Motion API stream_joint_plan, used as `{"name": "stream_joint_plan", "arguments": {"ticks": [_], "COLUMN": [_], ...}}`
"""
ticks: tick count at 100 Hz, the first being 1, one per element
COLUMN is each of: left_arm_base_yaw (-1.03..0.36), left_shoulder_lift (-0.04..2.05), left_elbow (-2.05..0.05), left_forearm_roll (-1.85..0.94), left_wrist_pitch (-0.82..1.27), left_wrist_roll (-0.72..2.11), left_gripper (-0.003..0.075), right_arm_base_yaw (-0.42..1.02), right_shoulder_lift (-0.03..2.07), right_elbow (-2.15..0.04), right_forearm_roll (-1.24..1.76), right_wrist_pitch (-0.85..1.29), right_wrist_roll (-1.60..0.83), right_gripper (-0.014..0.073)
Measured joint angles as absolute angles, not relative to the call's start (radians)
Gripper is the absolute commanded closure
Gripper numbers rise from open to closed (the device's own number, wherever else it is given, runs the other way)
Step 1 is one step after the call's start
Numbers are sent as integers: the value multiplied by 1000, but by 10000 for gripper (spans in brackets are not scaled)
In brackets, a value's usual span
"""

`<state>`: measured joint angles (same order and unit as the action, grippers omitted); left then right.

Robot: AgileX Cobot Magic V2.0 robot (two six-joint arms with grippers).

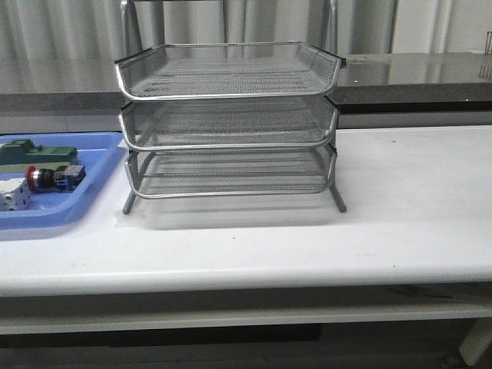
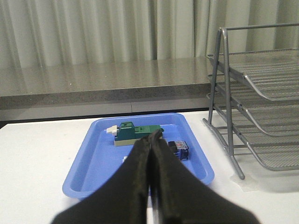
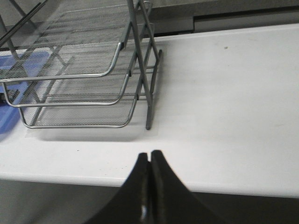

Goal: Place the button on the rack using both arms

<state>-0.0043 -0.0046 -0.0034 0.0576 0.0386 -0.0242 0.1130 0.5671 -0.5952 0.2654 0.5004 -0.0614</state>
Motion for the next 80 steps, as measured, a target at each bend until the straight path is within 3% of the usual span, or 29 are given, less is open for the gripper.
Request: {"name": "stream_joint_plan", "arguments": {"ticks": [54,64,80], "left_arm_base_yaw": [-4,-4,-4], "left_shoulder_lift": [-5,-5,-5], "left_elbow": [-3,-3,-3], "left_forearm_roll": [58,58,58], "left_wrist_pitch": [39,39,39], "left_wrist_roll": [-24,-24,-24], "left_gripper": [741,741,741], "right_arm_base_yaw": [113,113,113], "right_shoulder_lift": [932,974,1021], "right_elbow": [-682,-682,-682], "right_forearm_roll": [389,418,485], "right_wrist_pitch": [518,518,518], "right_wrist_roll": [-59,-59,-58], "right_gripper": [639,566,337]}}
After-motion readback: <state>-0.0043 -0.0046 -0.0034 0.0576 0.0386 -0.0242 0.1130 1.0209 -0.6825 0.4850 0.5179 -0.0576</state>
